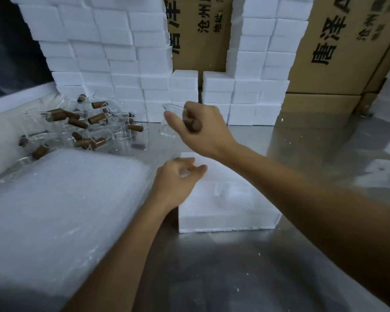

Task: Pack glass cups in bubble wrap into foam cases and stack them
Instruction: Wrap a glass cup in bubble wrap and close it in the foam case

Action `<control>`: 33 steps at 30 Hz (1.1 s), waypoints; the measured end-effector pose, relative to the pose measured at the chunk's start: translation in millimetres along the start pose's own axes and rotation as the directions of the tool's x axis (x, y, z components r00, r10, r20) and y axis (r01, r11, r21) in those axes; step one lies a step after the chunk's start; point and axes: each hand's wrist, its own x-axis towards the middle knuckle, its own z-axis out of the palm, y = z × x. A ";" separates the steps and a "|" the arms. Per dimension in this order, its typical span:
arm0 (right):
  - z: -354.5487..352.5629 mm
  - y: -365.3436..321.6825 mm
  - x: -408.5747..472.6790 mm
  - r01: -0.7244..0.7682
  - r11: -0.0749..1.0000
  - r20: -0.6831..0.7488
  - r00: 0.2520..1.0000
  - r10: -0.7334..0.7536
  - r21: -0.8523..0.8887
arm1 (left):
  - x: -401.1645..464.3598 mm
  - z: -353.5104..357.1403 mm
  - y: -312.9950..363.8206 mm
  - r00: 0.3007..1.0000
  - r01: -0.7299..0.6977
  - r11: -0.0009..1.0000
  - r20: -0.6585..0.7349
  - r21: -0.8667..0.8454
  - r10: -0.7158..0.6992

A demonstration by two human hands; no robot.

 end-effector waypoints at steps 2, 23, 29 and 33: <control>-17.0 8.6 -20.2 -0.034 0.989 0.004 0.999 0.034 0.143 | -1.3 -1.5 -0.5 0.999 -0.037 0.999 -0.016 0.026 0.037; -94.0 40.1 -119.1 0.179 0.982 0.083 0.980 -0.183 0.052 | -47.3 6.3 51.0 0.827 -0.533 0.818 -0.072 0.216 0.558; -86.3 43.8 -122.7 0.206 0.978 0.026 0.978 -0.205 -0.041 | -46.8 6.3 51.7 0.874 -0.475 0.874 -0.058 0.101 0.482; -83.4 44.0 -125.7 0.159 0.987 -0.050 0.986 -0.158 0.015 | -45.7 2.9 53.2 0.940 -0.341 0.923 -0.038 -0.181 0.340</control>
